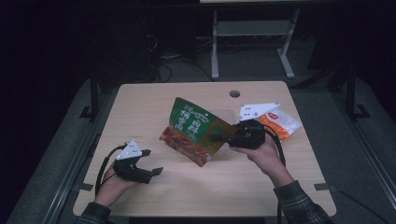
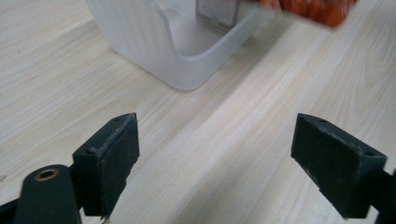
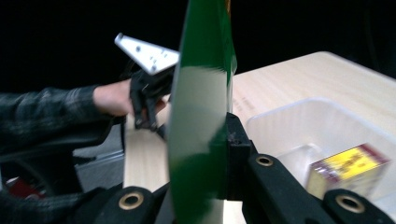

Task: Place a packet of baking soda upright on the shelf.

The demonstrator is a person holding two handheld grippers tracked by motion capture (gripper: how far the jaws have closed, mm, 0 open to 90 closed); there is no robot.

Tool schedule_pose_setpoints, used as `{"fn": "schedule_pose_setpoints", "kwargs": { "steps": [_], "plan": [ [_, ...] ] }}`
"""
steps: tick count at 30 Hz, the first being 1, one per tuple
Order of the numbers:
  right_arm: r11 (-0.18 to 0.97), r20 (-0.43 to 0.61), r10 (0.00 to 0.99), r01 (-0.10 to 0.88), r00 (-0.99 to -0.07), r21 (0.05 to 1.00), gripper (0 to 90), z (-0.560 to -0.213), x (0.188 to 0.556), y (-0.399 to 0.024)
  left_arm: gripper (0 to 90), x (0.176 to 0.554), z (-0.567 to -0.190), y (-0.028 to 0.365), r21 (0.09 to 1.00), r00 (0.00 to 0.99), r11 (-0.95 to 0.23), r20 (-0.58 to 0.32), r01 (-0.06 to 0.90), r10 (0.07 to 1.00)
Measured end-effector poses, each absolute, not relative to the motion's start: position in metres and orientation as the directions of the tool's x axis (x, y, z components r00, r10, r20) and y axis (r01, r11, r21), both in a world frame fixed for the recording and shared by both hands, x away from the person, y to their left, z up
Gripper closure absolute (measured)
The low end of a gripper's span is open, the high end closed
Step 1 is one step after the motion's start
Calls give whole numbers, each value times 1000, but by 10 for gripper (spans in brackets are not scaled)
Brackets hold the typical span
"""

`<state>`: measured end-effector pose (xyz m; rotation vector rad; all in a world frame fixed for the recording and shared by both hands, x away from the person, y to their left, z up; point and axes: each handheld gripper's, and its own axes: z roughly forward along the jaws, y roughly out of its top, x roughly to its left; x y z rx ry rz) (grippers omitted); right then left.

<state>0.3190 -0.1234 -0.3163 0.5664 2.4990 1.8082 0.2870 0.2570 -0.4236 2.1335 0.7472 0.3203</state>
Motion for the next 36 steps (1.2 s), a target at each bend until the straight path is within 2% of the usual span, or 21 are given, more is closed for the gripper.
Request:
{"fn": "schedule_pose_setpoints", "kwargs": {
  "steps": [8, 13, 19, 36],
  "plan": [
    [226, 207, 392, 312, -896, 923, 899, -301, 338, -124, 134, 289, -429, 256, 767, 793, -494, -33, 410, 608],
    [199, 243, 485, 377, -840, 905, 899, -300, 356, -115, 134, 289, -430, 256, 766, 791, -494, -32, 412, 611],
    [201, 246, 525, 399, -815, 895, 899, -308, 368, -107, 134, 290, -430, 256, 760, 791, -499, -31, 415, 611],
    [229, 247, 556, 432, -793, 872, 897, -325, 373, -98, 133, 290, -433, 254, 743, 803, -527, -24, 414, 596]
  ]
}}
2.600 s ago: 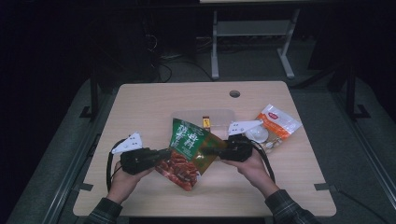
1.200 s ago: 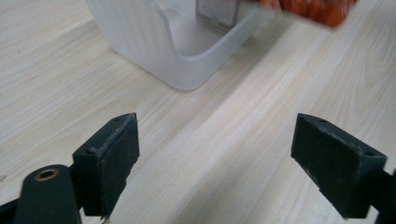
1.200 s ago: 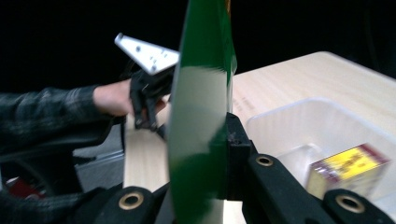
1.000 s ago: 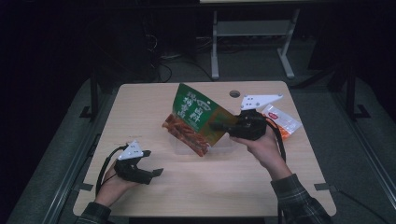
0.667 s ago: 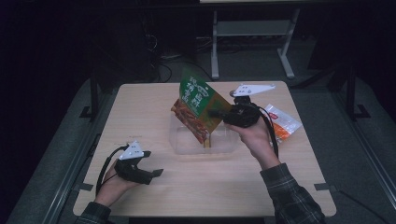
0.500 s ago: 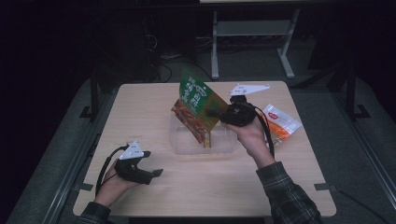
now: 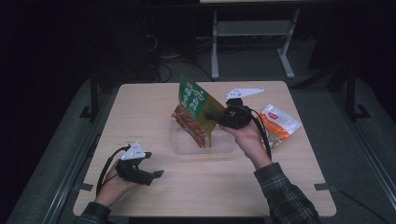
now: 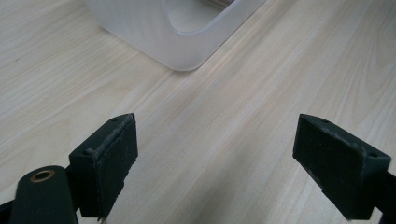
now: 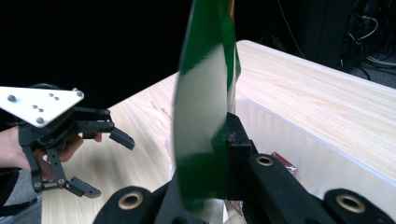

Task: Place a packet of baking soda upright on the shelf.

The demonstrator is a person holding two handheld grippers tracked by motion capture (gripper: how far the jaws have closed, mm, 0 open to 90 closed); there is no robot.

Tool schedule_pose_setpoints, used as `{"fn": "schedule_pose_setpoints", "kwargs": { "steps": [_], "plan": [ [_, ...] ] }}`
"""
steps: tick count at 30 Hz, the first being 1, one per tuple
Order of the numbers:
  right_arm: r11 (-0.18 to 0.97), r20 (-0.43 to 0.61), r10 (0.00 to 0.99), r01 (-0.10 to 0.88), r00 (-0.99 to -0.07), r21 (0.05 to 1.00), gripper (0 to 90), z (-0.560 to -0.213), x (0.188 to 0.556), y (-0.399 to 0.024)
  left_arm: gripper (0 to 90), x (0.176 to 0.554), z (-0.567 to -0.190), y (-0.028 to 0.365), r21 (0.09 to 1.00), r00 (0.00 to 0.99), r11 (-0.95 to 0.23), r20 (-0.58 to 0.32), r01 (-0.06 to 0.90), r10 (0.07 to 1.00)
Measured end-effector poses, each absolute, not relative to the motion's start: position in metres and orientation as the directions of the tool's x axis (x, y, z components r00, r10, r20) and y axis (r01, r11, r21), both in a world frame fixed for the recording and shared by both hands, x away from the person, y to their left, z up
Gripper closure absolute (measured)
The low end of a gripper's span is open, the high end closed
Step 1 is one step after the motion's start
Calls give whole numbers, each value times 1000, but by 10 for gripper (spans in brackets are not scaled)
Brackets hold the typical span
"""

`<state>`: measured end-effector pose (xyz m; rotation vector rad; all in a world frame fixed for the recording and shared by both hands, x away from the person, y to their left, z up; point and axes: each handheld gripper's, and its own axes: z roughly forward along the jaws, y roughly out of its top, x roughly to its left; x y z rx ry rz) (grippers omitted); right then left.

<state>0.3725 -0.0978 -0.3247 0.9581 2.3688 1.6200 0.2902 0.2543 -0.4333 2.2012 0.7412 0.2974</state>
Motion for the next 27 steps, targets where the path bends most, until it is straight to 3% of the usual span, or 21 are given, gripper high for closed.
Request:
{"fn": "schedule_pose_setpoints", "kwargs": {
  "steps": [11, 27],
  "plan": [
    [280, 213, 569, 430, -794, 859, 894, -333, 380, -83, 136, 291, -439, 251, 716, 819, -577, 11, 394, 573],
    [334, 184, 577, 435, -796, 836, 884, -343, 390, -64, 139, 293, -444, 249, 691, 814, -587, -6, 423, 580]
  ]
}}
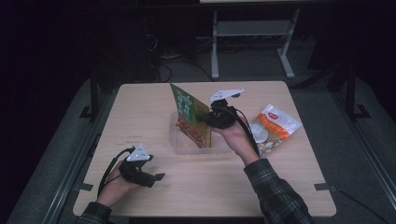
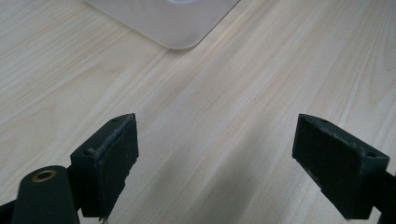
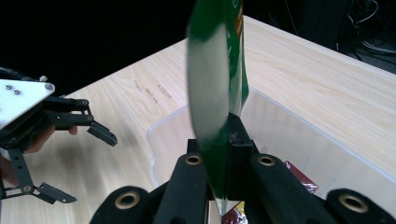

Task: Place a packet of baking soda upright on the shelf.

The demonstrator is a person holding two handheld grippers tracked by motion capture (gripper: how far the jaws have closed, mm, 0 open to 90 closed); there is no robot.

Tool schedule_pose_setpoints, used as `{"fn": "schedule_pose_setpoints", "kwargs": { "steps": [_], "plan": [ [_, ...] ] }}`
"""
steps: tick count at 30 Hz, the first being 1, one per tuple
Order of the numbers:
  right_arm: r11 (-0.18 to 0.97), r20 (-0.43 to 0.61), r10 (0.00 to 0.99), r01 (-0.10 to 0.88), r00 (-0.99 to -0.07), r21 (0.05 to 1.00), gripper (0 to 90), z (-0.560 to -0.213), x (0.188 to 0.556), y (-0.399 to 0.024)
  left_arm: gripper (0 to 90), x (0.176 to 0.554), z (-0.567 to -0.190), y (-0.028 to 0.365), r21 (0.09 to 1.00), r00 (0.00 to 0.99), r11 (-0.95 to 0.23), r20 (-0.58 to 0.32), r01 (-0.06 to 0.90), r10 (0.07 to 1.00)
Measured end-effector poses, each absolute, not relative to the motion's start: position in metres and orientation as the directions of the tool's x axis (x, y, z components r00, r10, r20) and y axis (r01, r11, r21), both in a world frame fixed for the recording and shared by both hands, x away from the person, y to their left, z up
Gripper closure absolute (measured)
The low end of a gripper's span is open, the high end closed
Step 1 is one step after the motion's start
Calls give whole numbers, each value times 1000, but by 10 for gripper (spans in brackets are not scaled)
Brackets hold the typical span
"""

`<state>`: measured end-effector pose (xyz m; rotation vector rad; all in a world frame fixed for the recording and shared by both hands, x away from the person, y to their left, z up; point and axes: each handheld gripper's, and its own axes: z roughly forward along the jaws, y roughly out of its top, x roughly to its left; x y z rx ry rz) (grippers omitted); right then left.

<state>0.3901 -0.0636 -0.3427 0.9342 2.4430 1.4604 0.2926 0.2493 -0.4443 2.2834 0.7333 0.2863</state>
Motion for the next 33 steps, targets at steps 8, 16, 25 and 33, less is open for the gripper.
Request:
{"fn": "schedule_pose_setpoints", "kwargs": {
  "steps": [8, 16, 25, 33],
  "plan": [
    [340, 173, 576, 427, -798, 838, 759, -344, 390, -62, 140, 293, -446, 249, 688, 817, -588, -13, 426, 577],
    [340, 157, 558, 397, -815, 853, 441, -336, 379, -74, 141, 294, -447, 248, 678, 827, -599, -23, 426, 562],
    [362, 130, 529, 362, -839, 859, 380, -340, 365, -89, 141, 294, -448, 247, 677, 831, -603, -21, 421, 556],
    [381, 112, 514, 343, -850, 859, 369, -346, 348, -110, 141, 293, -448, 247, 683, 830, -596, -27, 422, 556]
  ]
}}
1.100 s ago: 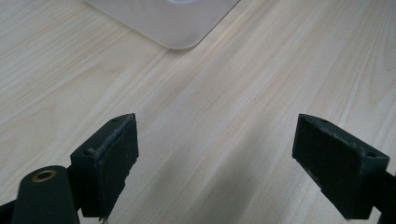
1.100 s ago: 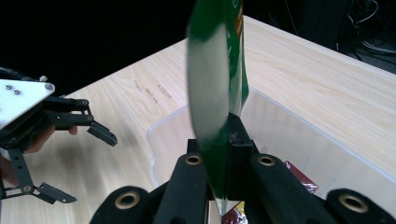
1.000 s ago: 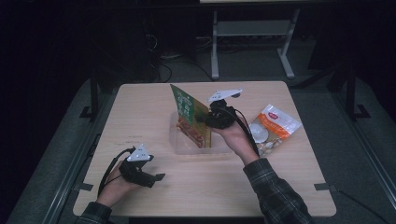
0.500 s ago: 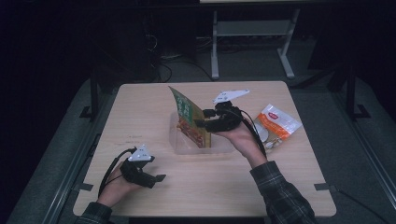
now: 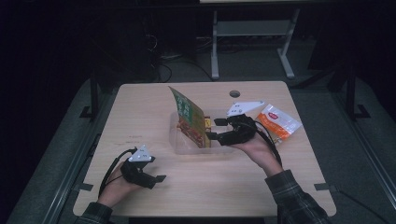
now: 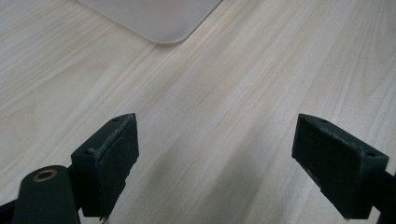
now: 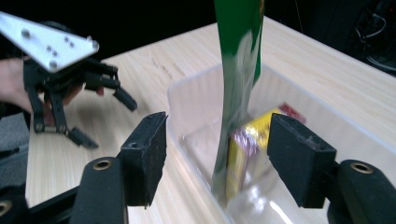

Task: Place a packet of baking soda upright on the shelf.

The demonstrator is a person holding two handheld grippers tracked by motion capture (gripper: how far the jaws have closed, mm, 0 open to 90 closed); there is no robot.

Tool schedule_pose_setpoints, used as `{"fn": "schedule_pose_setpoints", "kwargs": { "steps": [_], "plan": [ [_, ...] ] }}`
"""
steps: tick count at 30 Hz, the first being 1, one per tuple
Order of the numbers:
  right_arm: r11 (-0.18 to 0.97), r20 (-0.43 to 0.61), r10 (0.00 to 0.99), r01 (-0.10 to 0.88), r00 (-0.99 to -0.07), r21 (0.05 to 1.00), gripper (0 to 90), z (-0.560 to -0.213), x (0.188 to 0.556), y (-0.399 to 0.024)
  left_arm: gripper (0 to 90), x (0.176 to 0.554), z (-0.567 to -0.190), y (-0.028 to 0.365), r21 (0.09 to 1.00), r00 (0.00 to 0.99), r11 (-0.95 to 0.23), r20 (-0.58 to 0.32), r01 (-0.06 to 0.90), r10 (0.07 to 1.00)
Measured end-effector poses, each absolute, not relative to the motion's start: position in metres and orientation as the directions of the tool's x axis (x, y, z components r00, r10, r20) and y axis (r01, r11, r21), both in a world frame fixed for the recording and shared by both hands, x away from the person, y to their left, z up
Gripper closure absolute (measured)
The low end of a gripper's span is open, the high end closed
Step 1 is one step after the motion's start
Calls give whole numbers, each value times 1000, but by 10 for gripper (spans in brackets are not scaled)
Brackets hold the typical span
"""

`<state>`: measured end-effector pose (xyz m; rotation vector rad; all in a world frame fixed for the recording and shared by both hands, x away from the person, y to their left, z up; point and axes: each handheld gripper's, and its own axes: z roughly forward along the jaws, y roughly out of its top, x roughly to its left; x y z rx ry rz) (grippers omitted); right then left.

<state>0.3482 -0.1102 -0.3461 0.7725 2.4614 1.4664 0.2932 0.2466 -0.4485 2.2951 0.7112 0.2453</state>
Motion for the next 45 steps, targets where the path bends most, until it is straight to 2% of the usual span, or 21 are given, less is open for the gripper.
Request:
{"fn": "schedule_pose_setpoints", "kwargs": {
  "steps": [14, 30, 34, 35, 37, 38, 43, 45],
  "plan": [
    [397, 113, 540, 371, -834, 840, 361, -371, 322, -153, 141, 292, -449, 248, 679, 829, -597, -31, 428, 559],
    [388, 96, 674, 462, -732, 797, 370, -398, 326, -210, 141, 291, -450, 247, 669, 838, -617, -17, 415, 545],
    [388, 76, 707, 476, -703, 789, 435, -401, 334, -222, 141, 291, -450, 247, 670, 837, -615, -17, 415, 547],
    [387, 67, 725, 486, -685, 783, 519, -403, 338, -228, 141, 291, -450, 247, 670, 837, -615, -17, 415, 546],
    [387, 62, 737, 495, -673, 778, 604, -405, 344, -233, 141, 292, -451, 246, 671, 839, -616, -15, 412, 545],
    [387, 62, 737, 495, -673, 778, 604, -405, 344, -233, 141, 292, -451, 246, 671, 839, -616, -15, 412, 545],
    [363, 60, 791, 545, -609, 756, 890, -414, 369, -247, 141, 291, -451, 245, 666, 840, -620, -18, 415, 543],
    [361, 69, 795, 561, -603, 745, 897, -420, 378, -251, 141, 292, -452, 244, 663, 842, -623, -20, 415, 539]
  ]
}}
